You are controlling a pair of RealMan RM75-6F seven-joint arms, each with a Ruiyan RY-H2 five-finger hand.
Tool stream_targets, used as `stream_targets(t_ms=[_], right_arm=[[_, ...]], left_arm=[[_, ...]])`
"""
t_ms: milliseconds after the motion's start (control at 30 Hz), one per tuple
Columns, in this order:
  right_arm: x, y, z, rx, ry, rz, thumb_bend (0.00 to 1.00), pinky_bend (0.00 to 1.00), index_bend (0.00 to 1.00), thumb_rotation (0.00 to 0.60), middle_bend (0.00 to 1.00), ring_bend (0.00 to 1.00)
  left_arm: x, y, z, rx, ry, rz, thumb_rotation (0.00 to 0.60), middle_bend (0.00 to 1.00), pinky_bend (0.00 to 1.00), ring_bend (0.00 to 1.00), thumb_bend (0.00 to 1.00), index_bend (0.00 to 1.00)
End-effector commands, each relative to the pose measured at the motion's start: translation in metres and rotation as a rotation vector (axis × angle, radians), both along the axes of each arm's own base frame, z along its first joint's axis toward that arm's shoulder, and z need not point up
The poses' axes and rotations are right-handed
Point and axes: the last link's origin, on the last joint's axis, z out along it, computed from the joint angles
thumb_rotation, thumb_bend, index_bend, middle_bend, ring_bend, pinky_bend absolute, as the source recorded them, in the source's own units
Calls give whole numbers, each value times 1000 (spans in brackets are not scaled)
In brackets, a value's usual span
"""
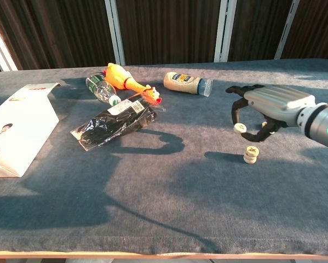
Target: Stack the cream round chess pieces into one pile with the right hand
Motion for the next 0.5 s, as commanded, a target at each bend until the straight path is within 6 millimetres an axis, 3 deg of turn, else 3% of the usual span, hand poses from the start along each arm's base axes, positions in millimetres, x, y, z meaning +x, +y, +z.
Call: stream_targets(t_ms=[33,500], right_arm=[[-13,15,8,20,18,9,501,45,630,600,56,0],[-19,29,3,65,50,37,501,45,628,600,56,0]], left_arm=[[0,0,-1,-2,1,-2,600,0,34,0,539,0],[1,-1,0,-1,0,-4,600,0,34,0,538,0]])
